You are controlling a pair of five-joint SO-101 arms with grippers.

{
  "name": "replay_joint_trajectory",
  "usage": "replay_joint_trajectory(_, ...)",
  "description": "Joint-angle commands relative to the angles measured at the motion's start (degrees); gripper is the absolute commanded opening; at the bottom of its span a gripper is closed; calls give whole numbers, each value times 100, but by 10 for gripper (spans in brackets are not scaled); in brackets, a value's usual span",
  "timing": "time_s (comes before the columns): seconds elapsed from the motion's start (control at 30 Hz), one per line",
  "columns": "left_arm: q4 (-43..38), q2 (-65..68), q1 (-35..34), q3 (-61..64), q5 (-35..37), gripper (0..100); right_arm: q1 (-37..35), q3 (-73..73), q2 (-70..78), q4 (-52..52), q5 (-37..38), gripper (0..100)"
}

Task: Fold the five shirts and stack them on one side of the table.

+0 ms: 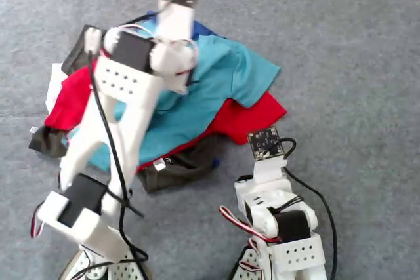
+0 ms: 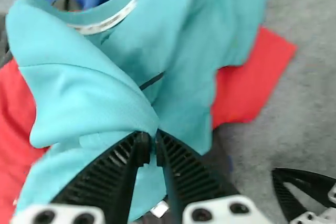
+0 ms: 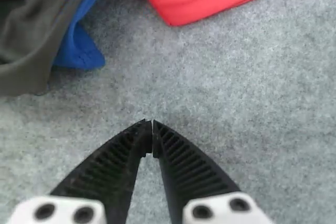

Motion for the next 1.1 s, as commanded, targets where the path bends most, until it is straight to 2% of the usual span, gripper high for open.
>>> replay_joint_trajectory(0.0, 18, -299, 505, -646, -26, 29, -62, -48, -462, 18, -18, 15)
replay_joint_trajectory(0.2, 26, -334, 1209, -1314, 167, 29, -62, -48, -462, 18, -18, 15)
replay_joint_trajectory(0.4, -26, -290, 2738, -1516, 343, 29, -62, -48, -462, 18, -18, 15)
replay_joint_trajectory(0.5, -149, -281, 2967, -1464, 369, 37, -62, -48, -462, 18, -18, 15)
replay_joint_trajectory(0.6, -132, -264, 2589, -1314, 527, 166, -62, -48, -462, 18, -18, 15)
replay_joint_trajectory(0.67, -132, -281, 2158, -1174, 1178, 253, -62, -48, -462, 18, -18, 15)
replay_joint_trajectory(0.73, -132, -308, 1640, -1121, 1635, 265, -62, -48, -462, 18, -18, 15)
replay_joint_trajectory(0.93, 141, -308, 259, -1103, 1521, 264, -88, -48, -462, 9, -26, 16)
replay_joint_trajectory(1.07, 677, -264, -901, -1086, 1178, 263, -88, -48, -462, -70, -53, 15)
